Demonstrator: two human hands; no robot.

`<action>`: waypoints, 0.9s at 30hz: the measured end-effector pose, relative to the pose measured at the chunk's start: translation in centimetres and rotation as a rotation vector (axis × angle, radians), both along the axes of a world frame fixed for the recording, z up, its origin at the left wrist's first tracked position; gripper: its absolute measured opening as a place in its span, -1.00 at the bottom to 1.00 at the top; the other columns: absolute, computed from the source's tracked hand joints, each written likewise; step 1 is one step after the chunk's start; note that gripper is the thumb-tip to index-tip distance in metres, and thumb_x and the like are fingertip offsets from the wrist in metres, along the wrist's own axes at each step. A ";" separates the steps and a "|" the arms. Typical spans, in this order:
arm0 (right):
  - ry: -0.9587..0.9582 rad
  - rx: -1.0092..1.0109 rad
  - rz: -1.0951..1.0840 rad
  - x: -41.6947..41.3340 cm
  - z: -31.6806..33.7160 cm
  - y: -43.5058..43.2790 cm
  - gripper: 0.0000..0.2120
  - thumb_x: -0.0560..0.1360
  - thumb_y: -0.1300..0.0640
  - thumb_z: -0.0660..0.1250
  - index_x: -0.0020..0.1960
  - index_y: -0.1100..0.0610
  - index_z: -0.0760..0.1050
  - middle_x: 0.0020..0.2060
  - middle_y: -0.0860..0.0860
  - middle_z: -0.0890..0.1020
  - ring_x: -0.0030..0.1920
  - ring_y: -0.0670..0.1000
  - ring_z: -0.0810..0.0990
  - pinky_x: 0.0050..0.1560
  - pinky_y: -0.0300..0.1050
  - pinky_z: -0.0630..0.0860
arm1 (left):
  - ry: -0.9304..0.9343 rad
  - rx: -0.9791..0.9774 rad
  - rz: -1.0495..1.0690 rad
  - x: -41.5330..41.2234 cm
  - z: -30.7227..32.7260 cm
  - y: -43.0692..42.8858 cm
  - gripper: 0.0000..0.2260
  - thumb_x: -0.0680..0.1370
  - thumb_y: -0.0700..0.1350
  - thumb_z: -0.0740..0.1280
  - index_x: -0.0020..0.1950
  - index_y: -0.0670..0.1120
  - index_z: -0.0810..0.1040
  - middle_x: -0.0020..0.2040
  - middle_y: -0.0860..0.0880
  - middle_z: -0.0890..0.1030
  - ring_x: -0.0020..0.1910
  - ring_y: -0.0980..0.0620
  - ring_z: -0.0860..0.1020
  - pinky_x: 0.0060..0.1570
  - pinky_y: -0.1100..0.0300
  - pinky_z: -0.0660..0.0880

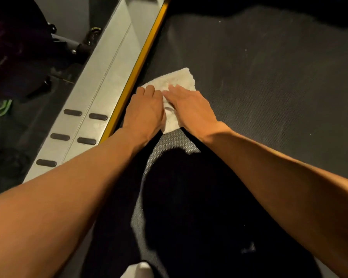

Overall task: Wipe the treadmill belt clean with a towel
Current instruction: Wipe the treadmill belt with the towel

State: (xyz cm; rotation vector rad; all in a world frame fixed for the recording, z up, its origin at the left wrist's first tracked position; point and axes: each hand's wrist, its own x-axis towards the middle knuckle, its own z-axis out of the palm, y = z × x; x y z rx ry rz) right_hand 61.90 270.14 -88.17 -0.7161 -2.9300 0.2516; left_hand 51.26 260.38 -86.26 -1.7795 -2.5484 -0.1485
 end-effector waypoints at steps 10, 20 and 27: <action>-0.026 -0.158 -0.111 5.5 0.8 -0.2 -0.46 0.54 0.38 0.18 0.46 0.03 0.30 0.46 0.05 0.35 0.47 0.10 0.30 0.35 0.04 0.38 | -0.024 -0.092 -0.151 3.9 0.5 0.6 -0.72 0.60 -0.04 0.19 0.17 -0.20 0.48 0.07 -0.17 0.47 0.08 -0.19 0.45 -0.16 -0.05 0.48; -0.070 -0.215 -0.189 11.0 1.6 -2.1 -0.45 0.58 0.35 0.03 0.53 0.07 0.17 0.53 0.03 0.19 0.53 0.06 0.13 0.47 -0.02 0.11 | 0.005 -0.086 -0.385 7.8 1.1 0.3 -0.76 0.56 -0.07 0.21 -0.09 -0.24 0.52 -0.13 -0.19 0.50 -0.16 -0.21 0.47 -0.14 -0.03 0.41; -0.062 -0.243 -0.264 11.3 1.7 -1.6 -0.44 0.52 0.33 -0.10 0.50 0.12 0.20 0.48 0.09 0.27 0.49 0.09 0.21 0.43 0.00 0.18 | 0.098 -0.072 -0.440 9.7 0.9 2.1 -0.73 0.49 -0.06 0.14 -0.15 -0.21 0.54 -0.26 -0.15 0.49 -0.35 -0.14 0.43 -0.28 0.09 0.25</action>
